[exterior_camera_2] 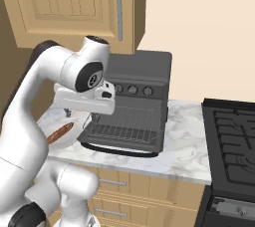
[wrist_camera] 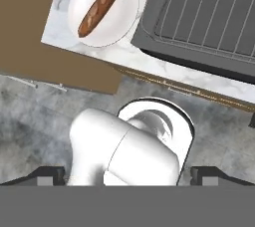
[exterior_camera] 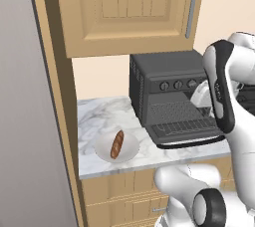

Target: Pull the toaster oven rack outwards. Pick up the baguette from the plate and place it on the toaster oven rack. Close the toaster oven door fully and set the temperature to the lowest setting.

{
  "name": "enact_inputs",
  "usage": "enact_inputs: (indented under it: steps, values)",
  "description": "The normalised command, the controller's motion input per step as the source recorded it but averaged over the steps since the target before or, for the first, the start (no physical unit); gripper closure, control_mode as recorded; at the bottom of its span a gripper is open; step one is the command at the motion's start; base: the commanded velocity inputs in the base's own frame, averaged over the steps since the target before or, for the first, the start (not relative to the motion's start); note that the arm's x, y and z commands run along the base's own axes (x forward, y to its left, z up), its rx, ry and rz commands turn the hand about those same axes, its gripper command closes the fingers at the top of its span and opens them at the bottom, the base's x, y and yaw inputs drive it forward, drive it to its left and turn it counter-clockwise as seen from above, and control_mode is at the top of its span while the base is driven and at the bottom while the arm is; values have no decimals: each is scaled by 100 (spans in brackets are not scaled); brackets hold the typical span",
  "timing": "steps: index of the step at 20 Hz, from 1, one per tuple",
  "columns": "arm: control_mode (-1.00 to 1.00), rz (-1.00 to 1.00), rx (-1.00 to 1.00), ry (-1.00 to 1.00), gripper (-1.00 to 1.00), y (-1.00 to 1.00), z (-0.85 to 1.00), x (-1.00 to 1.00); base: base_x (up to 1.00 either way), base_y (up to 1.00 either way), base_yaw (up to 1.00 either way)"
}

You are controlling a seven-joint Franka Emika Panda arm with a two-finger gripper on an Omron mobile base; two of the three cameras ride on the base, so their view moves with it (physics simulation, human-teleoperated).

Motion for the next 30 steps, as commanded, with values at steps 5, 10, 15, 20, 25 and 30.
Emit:
enact_inputs:
  steps: [5, 10, 15, 20, 25, 30]
  values:
    - [-100, -1, -1, -5, -100, 94, -10, -4, 0, 0, 0]
    - [-100, 0, 0, 1, -100, 70, -1, -3, 0, 0, 0]
    - [-100, -3, -5, 16, -100, 85, -2, 0, 0, 0, 0]
    - [-100, -6, -11, 19, -100, 55, -26, 0, 0, 0, 0]
    - [-100, -1, -12, 4, -100, 6, -63, 0, 0, 0, 0]
    - [-100, 0, -8, 0, -100, 1, -52, 5, 0, 0, 0]
